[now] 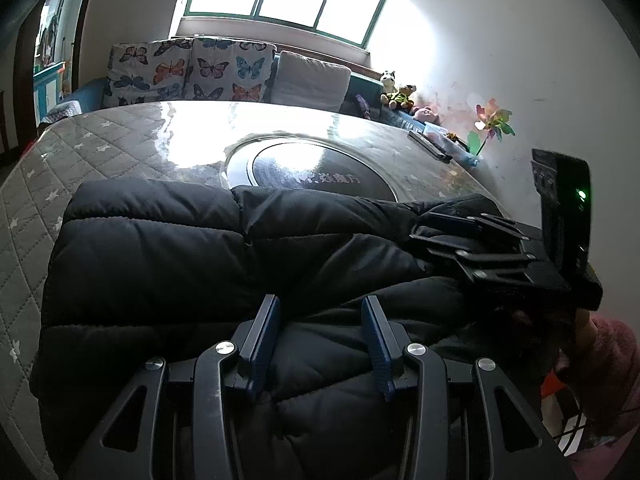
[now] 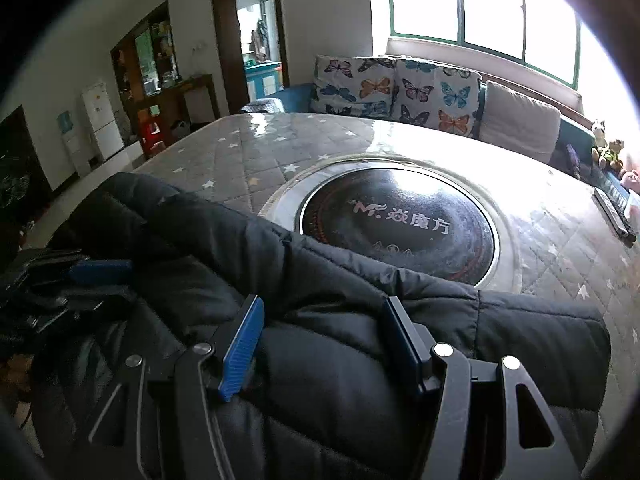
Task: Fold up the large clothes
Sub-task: 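Press the folded jacket flat with both grippers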
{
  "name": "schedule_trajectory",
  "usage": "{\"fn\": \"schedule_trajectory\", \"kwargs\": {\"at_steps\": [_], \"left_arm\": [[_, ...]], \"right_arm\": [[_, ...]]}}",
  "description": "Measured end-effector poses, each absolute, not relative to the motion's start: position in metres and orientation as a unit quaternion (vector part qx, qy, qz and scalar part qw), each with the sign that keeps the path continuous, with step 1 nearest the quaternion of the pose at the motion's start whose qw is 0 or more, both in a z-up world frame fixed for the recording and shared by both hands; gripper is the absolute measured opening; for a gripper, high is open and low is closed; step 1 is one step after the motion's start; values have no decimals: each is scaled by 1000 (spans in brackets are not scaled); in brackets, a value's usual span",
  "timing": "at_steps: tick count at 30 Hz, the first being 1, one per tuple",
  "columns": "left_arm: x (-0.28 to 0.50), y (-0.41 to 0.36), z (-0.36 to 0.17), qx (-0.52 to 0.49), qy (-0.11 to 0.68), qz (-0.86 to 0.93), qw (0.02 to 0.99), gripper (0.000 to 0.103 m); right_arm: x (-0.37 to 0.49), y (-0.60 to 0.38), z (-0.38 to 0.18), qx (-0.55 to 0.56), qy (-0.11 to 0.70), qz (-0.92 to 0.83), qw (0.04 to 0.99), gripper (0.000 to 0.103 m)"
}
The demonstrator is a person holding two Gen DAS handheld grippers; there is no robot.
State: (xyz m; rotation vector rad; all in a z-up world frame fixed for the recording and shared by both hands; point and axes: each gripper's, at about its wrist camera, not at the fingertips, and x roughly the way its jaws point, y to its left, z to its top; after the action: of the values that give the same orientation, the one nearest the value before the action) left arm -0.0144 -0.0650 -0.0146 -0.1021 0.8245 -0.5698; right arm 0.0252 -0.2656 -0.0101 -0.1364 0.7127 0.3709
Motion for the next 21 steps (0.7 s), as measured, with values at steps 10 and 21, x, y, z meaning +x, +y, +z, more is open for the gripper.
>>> {"fn": "schedule_trajectory", "kwargs": {"at_steps": [10, 21], "left_arm": [[-16, -56, 3, -33, 410, -255, 875, 50], [-44, -15, 15, -19, 408, -218, 886, 50]], "right_arm": [[-14, -256, -1, -119, 343, 214, 907, 67], [-45, -246, -2, -162, 367, 273, 874, 67]]}}
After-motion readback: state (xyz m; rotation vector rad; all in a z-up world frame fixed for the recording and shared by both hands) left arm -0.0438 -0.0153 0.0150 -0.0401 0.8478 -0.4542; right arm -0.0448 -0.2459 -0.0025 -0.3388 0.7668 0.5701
